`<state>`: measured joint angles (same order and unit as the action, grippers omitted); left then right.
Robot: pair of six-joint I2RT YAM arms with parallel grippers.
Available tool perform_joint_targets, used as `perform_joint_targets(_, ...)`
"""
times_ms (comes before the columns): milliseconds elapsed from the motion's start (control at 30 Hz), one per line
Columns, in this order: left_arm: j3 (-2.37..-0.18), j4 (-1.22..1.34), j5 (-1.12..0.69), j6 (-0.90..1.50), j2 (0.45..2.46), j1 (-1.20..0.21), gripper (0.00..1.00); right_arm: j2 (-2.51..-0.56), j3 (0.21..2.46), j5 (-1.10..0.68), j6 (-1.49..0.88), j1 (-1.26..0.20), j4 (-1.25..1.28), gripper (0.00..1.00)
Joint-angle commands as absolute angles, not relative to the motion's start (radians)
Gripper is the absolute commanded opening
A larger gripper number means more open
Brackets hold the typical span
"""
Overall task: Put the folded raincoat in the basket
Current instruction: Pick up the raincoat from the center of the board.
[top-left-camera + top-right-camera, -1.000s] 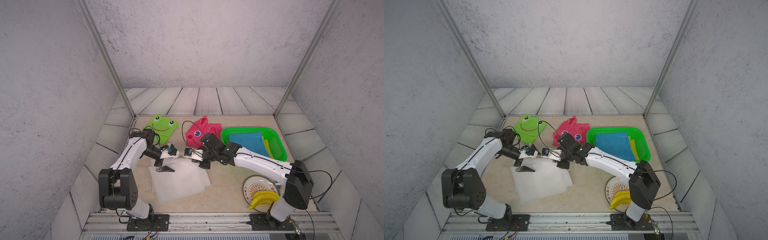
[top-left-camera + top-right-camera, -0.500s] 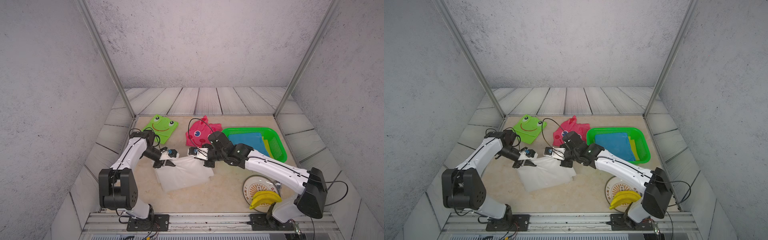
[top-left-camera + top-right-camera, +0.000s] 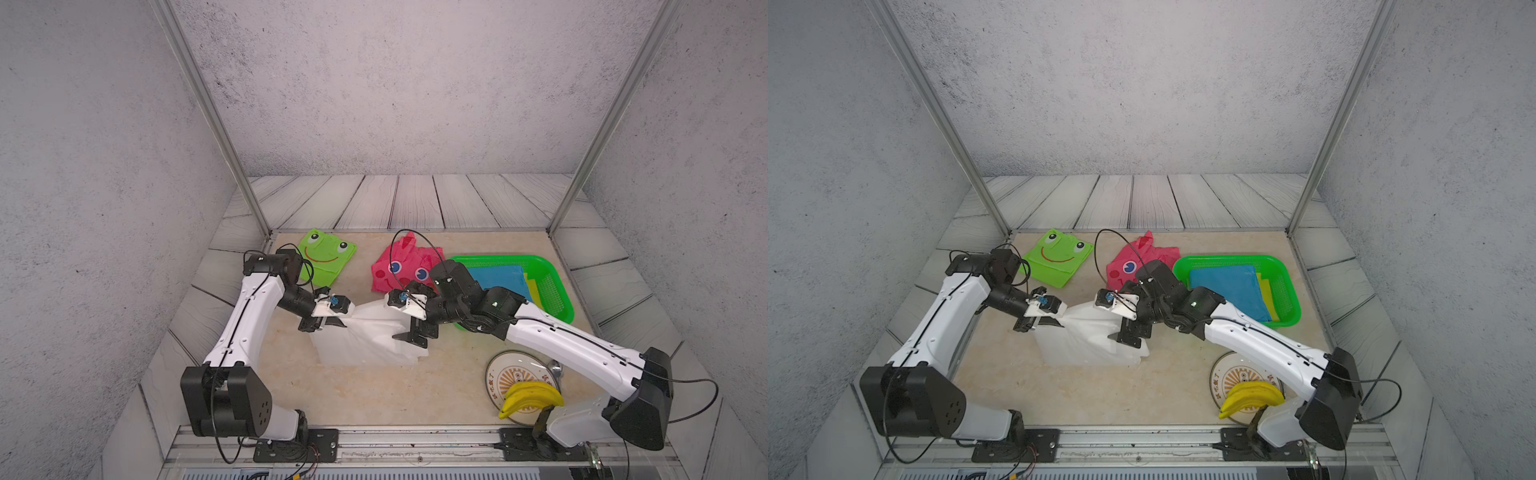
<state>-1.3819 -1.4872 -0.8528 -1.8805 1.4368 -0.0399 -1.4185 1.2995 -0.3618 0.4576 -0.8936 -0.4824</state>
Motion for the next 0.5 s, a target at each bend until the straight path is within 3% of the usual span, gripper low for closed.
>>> perform_joint_targets(0, -1.43, -1.615, -0.947, -1.94, 1.431, -0.043, 0.04, -1.419, 1.276, -0.444, 0.368, -0.855, -0.521, 1.0)
perform_joint_targets(200, -1.465, -1.53, -0.913, -1.797, 1.437, -0.044, 0.04, -1.379, 1.258, -0.667, 0.348, -0.766, -0.564, 1.0)
perform_joint_targets(300, -1.457, -1.475, -0.785, -1.73, 1.433, -0.042, 0.04, -1.331, 1.238, -0.558, 0.287, -0.704, -0.557, 1.0)
perform_joint_targets(467, -1.463, -1.4, -0.637, -1.501, 1.417, -0.005, 0.0, -1.355, 1.195, -0.244, -0.074, -0.515, -0.48, 1.0)
